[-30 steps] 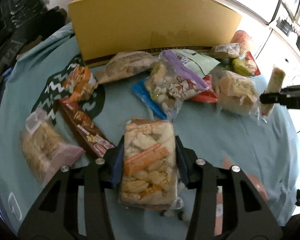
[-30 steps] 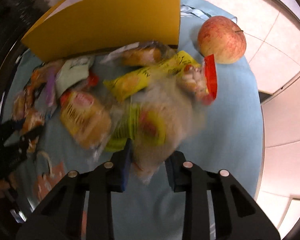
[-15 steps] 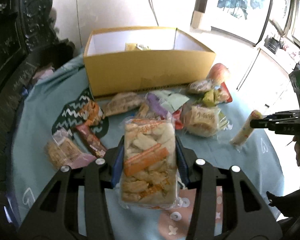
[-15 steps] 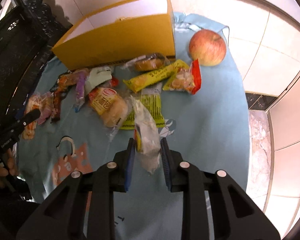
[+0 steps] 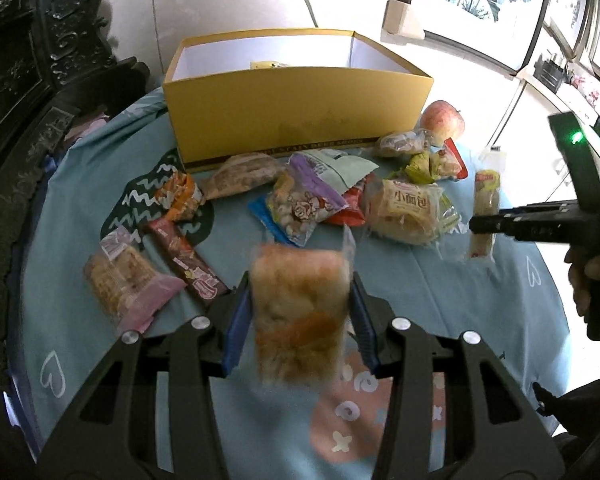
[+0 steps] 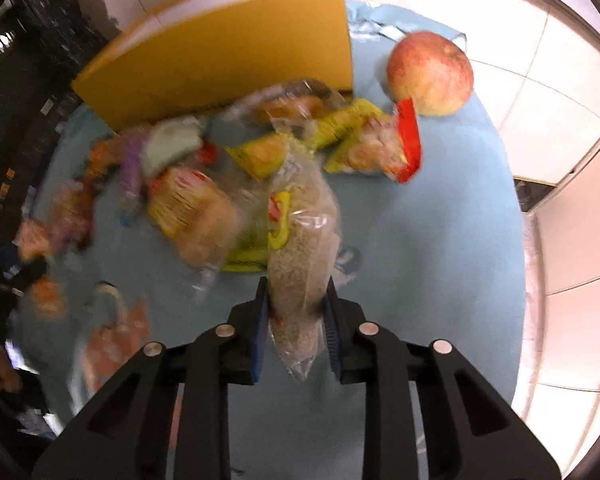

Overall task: Organize snacks
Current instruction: 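Carry the cracker pack with the left gripper while the right carries the oat bag to the box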

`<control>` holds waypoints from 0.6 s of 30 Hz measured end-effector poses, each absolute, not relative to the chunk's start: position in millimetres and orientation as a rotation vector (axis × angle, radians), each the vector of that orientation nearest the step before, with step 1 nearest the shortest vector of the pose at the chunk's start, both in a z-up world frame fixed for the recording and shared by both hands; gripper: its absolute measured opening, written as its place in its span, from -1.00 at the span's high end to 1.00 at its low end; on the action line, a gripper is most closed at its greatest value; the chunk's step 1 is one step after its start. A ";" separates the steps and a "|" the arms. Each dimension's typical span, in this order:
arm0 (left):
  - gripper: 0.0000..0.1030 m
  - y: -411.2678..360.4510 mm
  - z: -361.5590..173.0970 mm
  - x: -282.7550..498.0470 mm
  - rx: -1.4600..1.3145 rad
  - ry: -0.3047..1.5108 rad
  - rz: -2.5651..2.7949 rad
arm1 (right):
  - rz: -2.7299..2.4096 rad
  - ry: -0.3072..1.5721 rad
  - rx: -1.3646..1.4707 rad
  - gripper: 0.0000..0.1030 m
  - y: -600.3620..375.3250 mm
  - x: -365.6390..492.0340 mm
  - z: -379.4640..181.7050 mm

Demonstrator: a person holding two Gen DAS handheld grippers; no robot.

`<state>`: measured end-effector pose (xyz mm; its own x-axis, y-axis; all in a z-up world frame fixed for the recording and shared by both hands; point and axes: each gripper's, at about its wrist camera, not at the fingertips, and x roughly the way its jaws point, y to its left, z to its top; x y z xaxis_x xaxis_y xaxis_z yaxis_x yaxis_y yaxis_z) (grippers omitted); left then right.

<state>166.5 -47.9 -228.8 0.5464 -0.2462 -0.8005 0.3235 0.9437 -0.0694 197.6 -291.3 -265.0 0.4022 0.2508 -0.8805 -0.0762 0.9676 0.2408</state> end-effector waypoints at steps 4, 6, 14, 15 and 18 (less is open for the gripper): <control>0.11 -38.1 -223.6 169.1 0.062 0.921 -0.321 | 0.277 1.101 0.177 0.51 -287.1 191.6 -233.3; 0.11 -36.3 -216.5 170.8 0.053 0.901 -0.320 | 0.302 1.079 0.169 0.51 -284.9 187.7 -219.4; 0.15 -36.9 -194.5 175.4 0.053 0.852 -0.343 | 0.347 1.006 0.186 0.51 -280.5 178.3 -177.5; 0.16 -37.0 -193.7 175.2 0.048 0.852 -0.350 | 0.350 1.001 0.196 0.51 -279.7 177.6 -176.9; 0.17 -37.7 -189.3 173.2 0.042 0.838 -0.362 | 0.357 0.992 0.210 0.51 -278.4 175.8 -173.8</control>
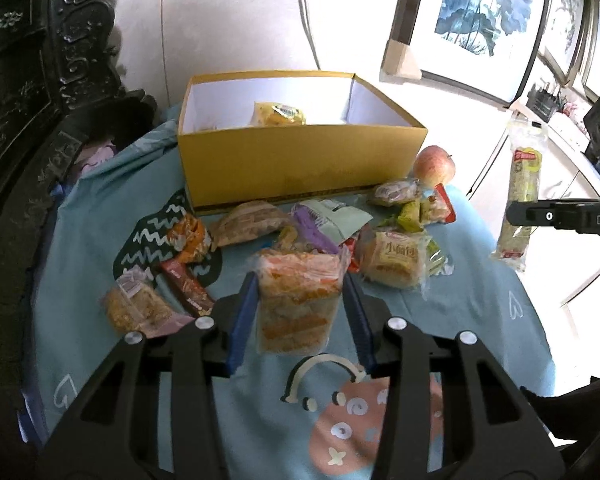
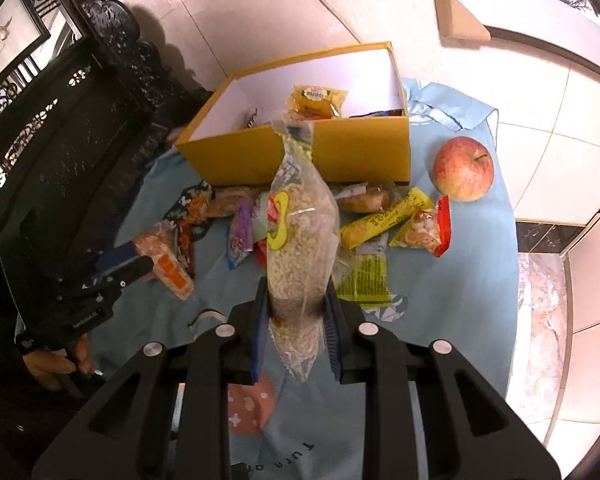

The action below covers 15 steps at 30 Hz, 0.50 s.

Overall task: Organize snacks
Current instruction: 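Carry the cracker pack with the left gripper while the right carries the oat bag to the box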

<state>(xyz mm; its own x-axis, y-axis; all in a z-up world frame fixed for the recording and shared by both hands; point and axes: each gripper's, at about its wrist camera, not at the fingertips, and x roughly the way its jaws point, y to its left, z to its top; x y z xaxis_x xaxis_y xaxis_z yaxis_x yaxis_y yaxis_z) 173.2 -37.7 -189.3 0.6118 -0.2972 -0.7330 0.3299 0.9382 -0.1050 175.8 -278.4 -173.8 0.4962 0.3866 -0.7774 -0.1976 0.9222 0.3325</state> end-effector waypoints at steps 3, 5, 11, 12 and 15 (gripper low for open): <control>0.17 -37.7 -183.6 172.1 0.034 0.823 -0.369 | 0.364 0.980 0.216 0.51 -279.4 173.0 -170.5; 0.17 -37.4 -174.4 171.1 0.026 0.797 -0.373 | 0.369 0.967 0.216 0.51 -280.1 172.4 -165.4; 0.17 -41.0 -139.5 175.6 0.013 0.709 -0.382 | 0.378 0.908 0.191 0.51 -278.9 181.9 -136.8; 0.17 -42.8 -132.2 178.6 0.014 0.692 -0.384 | 0.380 0.898 0.190 0.51 -279.2 185.7 -131.0; 0.17 -47.5 -114.8 190.7 0.006 0.656 -0.375 | 0.381 0.866 0.175 0.51 -278.8 199.3 -113.9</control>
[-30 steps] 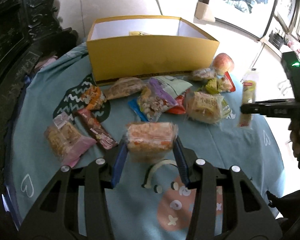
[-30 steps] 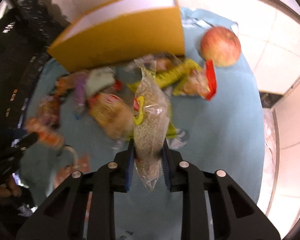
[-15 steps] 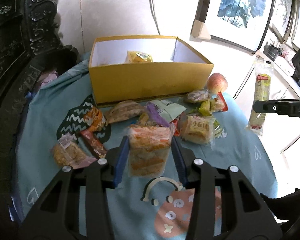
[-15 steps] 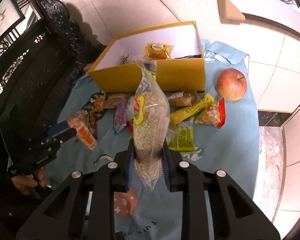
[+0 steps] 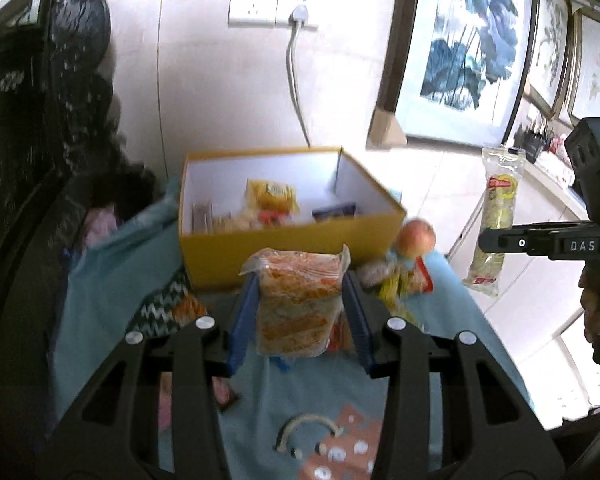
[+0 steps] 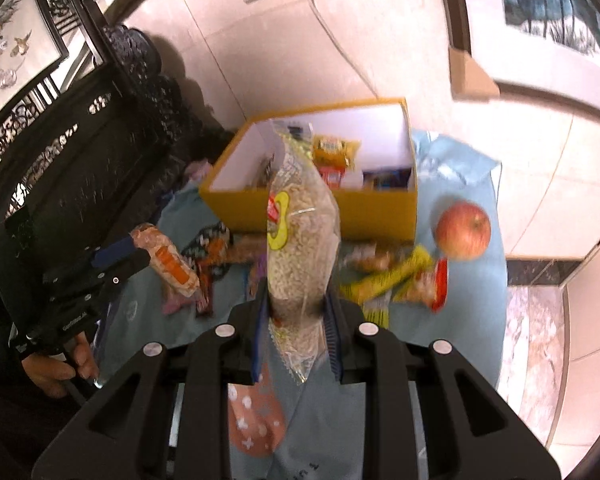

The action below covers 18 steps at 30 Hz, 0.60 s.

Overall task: Organize snacks
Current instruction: 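Carry the cracker pack with the left gripper while the right carries the oat bag to the box, then release the rice cracker pack and clear oat bag into the yellow box with both grippers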

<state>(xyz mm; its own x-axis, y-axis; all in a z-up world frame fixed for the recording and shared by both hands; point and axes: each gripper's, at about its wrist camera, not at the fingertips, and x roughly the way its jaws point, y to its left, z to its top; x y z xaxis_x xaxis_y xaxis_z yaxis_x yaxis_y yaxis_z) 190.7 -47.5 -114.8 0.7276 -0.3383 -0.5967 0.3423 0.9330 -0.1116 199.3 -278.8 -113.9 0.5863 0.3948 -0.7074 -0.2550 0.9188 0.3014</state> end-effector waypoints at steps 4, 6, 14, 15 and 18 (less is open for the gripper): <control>0.17 -54.3 -91.3 215.9 -0.009 0.605 -0.357 | 0.386 0.818 0.150 0.51 -275.9 227.8 -85.9; 0.17 -56.8 -80.3 228.9 -0.017 0.580 -0.349 | 0.388 0.798 0.140 0.51 -275.5 241.3 -74.0; 0.17 -79.7 -32.9 314.4 0.023 0.500 -0.305 | 0.396 0.724 0.100 0.48 -264.3 318.5 -29.0; 0.10 -83.2 -33.3 333.4 0.043 0.517 -0.266 | 0.400 0.734 0.099 0.48 -262.5 332.4 -29.1; -0.75 -77.3 -48.9 372.7 0.019 0.628 -0.188 | 0.307 0.791 0.062 -0.07 -260.9 359.3 -39.2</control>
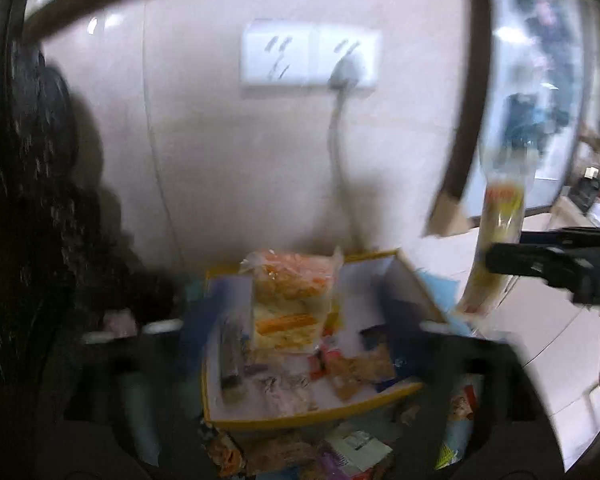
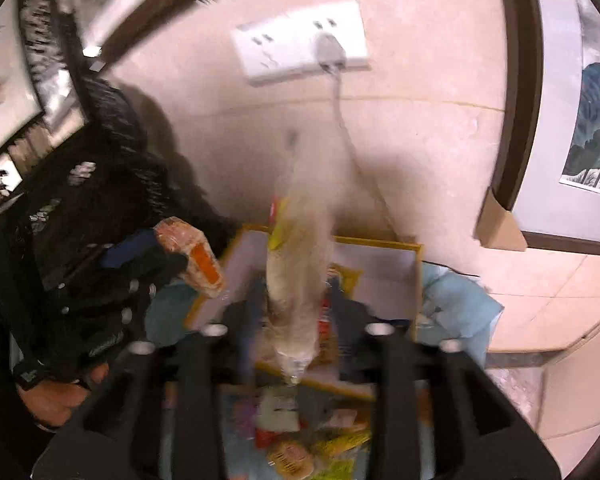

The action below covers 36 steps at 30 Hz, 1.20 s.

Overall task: Organize snacks
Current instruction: 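Release the rice cracker pack and clear oat bag into the yellow box with both grippers, then grasp the brown chocolate wafer bar with the left gripper while the right grasps the bread roll bag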

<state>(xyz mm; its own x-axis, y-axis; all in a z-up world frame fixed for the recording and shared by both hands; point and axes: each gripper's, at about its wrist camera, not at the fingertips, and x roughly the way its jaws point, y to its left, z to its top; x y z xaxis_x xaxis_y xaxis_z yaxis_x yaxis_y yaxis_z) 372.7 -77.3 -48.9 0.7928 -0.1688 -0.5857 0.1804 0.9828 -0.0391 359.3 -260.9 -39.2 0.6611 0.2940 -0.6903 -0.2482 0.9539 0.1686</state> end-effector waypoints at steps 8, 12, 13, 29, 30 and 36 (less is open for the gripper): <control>-0.78 -55.1 -81.1 344.2 0.020 0.650 -0.155 | 0.277 0.868 0.060 -0.13 -270.2 326.7 -89.6; -0.78 -47.6 -109.5 309.8 0.001 0.698 -0.154 | 0.339 0.932 0.005 -0.14 -252.6 286.9 -132.3; -0.78 -44.5 -116.7 298.5 0.001 0.709 -0.151 | 0.360 0.960 -0.044 -0.15 -243.9 272.6 -150.6; -0.79 -5.2 -267.2 235.4 0.064 1.054 -0.046 | 0.447 1.059 -0.488 -0.15 -179.2 211.7 -277.4; -0.79 -7.4 -272.2 238.1 0.063 1.063 -0.067 | 0.441 1.060 -0.499 -0.16 -176.3 214.6 -278.6; -0.29 -19.3 -288.2 242.0 0.146 1.065 -0.105 | 0.417 1.072 -0.622 -0.40 -165.0 219.2 -301.4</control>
<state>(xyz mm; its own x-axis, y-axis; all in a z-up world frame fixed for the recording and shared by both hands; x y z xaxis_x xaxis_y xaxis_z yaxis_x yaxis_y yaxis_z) 242.0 -19.3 -288.2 0.4806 -0.0149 -0.8768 0.1562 0.9853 0.0689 219.2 -165.0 -301.4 0.4274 0.0192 -0.9039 -0.5967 0.7571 -0.2660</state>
